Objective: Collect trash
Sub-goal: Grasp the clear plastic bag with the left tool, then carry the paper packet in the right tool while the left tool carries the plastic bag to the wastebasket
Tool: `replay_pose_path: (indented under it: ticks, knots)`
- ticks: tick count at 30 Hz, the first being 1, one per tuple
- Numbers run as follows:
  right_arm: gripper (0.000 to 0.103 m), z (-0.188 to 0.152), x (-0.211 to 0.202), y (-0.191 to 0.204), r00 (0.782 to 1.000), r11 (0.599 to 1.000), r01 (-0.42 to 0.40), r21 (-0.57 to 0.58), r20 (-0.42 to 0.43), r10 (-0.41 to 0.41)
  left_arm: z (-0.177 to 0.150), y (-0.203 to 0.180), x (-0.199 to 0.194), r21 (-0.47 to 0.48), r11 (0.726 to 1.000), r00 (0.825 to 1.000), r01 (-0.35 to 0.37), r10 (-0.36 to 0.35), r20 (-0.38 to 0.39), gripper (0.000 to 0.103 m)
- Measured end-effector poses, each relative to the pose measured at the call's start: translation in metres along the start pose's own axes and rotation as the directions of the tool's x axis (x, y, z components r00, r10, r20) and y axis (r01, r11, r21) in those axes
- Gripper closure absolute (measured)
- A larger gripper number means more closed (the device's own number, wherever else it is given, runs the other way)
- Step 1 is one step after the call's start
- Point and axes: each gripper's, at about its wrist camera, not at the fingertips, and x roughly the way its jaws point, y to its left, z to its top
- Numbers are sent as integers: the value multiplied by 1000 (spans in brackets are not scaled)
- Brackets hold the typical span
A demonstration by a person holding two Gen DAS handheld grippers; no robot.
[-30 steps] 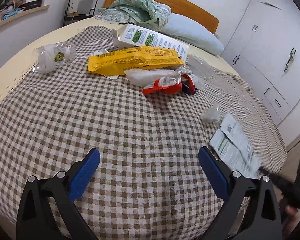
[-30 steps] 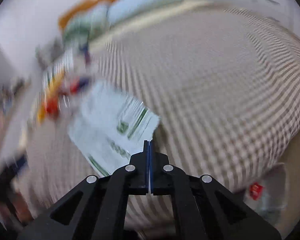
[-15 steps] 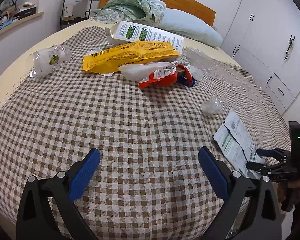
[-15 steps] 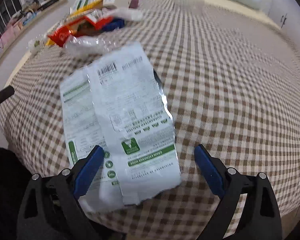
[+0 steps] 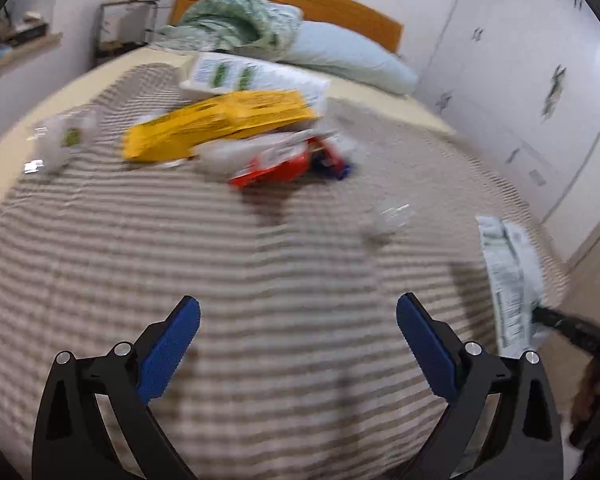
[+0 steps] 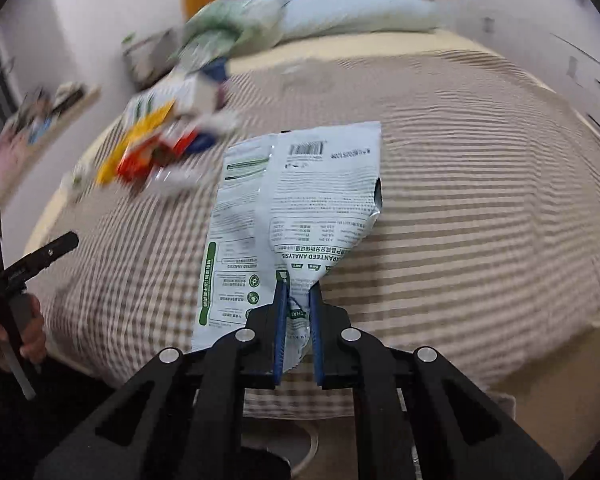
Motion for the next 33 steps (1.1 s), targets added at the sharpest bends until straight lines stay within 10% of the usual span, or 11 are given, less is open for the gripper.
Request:
replay_pose_path:
  ticks: [5, 10, 23, 28, 33]
  knots:
    - [92, -12, -20, -32, 999, 997, 37, 62, 32, -39, 38, -60, 48, 174, 983, 998, 59, -63, 18, 7]
    - [92, -34, -38, -66, 997, 991, 69, 113, 27, -73, 55, -78, 134, 177, 980, 987, -90, 111, -117, 67]
    - [92, -93, -92, -124, 989, 967, 123, 225, 47, -137, -7, -171, 25, 290, 944, 983, 159, -126, -130, 74]
    - [92, -168, -92, -174, 976, 926, 220, 306, -75, -207, -83, -256, 13, 354, 878, 933, 321, -228, -280, 74]
    - [92, -264, -27, -228, 911, 882, 352, 312, -330, -247, -159, -325, 29, 401, 810, 869, 427, -246, -429, 74]
